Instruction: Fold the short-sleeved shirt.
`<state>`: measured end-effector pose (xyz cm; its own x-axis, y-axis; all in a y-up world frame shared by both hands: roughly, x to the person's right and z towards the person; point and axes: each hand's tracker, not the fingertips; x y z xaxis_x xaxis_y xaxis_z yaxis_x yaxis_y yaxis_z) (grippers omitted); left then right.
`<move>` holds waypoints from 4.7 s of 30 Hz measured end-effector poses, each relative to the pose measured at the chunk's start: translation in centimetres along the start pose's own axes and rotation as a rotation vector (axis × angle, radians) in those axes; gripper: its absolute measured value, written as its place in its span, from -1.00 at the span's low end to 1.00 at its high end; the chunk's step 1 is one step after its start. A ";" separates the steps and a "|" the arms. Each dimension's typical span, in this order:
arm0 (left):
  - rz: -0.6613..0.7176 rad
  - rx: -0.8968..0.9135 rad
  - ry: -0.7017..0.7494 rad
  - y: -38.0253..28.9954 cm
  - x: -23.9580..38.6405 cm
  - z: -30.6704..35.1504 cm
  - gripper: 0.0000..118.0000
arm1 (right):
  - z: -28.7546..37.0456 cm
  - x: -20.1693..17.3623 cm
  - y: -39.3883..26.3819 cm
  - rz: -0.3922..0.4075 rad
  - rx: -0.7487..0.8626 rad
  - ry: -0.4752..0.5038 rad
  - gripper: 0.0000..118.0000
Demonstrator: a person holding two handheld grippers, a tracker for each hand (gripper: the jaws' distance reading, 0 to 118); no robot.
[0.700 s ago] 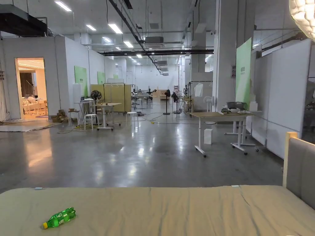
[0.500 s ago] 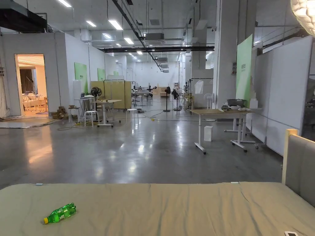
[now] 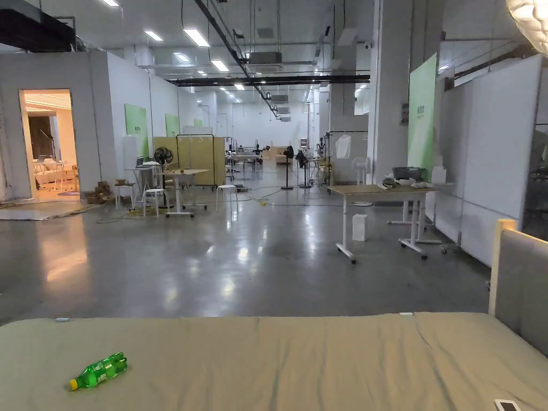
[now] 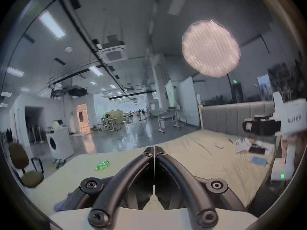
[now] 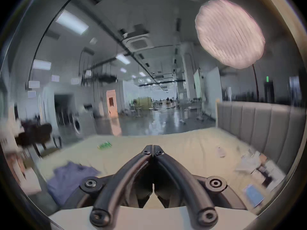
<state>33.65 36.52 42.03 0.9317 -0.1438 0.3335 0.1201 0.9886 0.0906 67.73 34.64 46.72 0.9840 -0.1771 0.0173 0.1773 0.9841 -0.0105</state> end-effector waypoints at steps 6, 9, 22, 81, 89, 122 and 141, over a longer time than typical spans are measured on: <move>0.061 -0.053 -0.010 0.1 -0.9 -0.1 -1.00 | 0.3 -1.2 -0.2 0.141 0.003 -0.048 -1.00; 0.088 -0.060 -0.012 0.2 -0.8 -0.2 -1.00 | 0.3 -1.3 -0.3 0.148 0.001 -0.041 -1.00; 0.130 -0.054 -0.032 0.5 -0.1 -0.2 -1.00 | -0.1 -2.1 0.1 0.219 0.009 -0.069 -1.00; 0.390 -0.968 0.397 -32.1 -30.2 -13.7 0.76 | -5.3 -3.3 -9.8 -0.017 -0.505 0.032 -1.00; 0.373 -0.999 0.363 -32.5 -30.1 -15.1 -0.79 | -5.3 -3.2 -10.8 0.017 -0.536 0.038 -1.00; -0.066 -0.762 -1.156 -19.7 33.2 -17.7 -0.97 | 10.0 9.0 -8.5 -0.133 -0.398 -0.397 -1.00; 0.118 -0.333 -0.401 -7.8 3.6 -11.4 0.50 | 2.9 5.7 -6.1 -0.003 -0.245 -0.179 -1.00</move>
<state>39.94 28.82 31.81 0.7493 0.0280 0.6616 0.1856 0.9502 -0.2504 72.20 27.67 49.79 0.9690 -0.1534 0.1936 0.2001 0.9470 -0.2512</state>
